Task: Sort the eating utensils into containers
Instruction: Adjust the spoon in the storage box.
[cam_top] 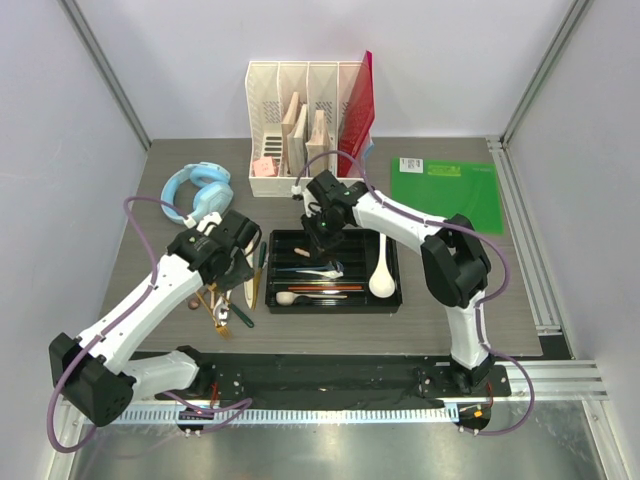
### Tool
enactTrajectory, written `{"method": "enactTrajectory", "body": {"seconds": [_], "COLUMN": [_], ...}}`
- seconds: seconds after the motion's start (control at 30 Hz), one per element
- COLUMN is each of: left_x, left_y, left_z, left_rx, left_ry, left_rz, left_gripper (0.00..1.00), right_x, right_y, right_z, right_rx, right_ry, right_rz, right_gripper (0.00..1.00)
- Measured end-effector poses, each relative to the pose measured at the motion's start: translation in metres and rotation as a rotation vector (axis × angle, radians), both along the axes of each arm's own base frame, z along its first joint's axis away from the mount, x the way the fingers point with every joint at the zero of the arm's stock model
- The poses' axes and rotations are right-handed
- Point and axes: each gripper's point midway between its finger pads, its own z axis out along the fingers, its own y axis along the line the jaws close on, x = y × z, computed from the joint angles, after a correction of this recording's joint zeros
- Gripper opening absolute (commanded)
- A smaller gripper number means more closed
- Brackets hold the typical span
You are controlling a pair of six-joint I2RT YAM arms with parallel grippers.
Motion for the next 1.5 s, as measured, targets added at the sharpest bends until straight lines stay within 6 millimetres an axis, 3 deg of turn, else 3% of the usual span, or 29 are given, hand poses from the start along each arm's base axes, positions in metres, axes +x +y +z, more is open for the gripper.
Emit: {"method": "enactTrajectory", "body": {"seconds": [0.2,0.4,0.77,0.9,1.17,1.5], "left_x": [0.0,0.0,-0.002,-0.003,-0.007,-0.012], "left_y": [0.0,0.0,-0.001,-0.001,0.001,0.002], "left_z": [0.0,0.0,-0.001,-0.005,-0.009,-0.011], "left_rx": [-0.002,-0.005,-0.011,-0.002,0.014,0.006], "left_ry": [0.002,0.003,0.011,0.029,0.065,0.072], "left_rz": [0.003,0.013,0.021,0.02,0.019,0.035], "left_gripper": [0.37,0.37,0.36,0.35,0.35,0.35], "right_x": [-0.005,-0.024,-0.06,-0.062,-0.052,-0.04], "right_y": [-0.002,-0.003,0.013,0.017,0.025,0.02], "right_z": [0.006,0.008,0.05,0.041,0.0,-0.011], "right_rx": [0.014,0.052,0.229,0.242,0.19,0.146], "right_ry": [-0.008,0.039,0.029,0.049,0.104,0.105], "right_rz": [0.012,0.056,0.219,0.259,0.295,0.268], "right_gripper": [0.01,0.01,0.01,0.01,0.01,0.01]}}
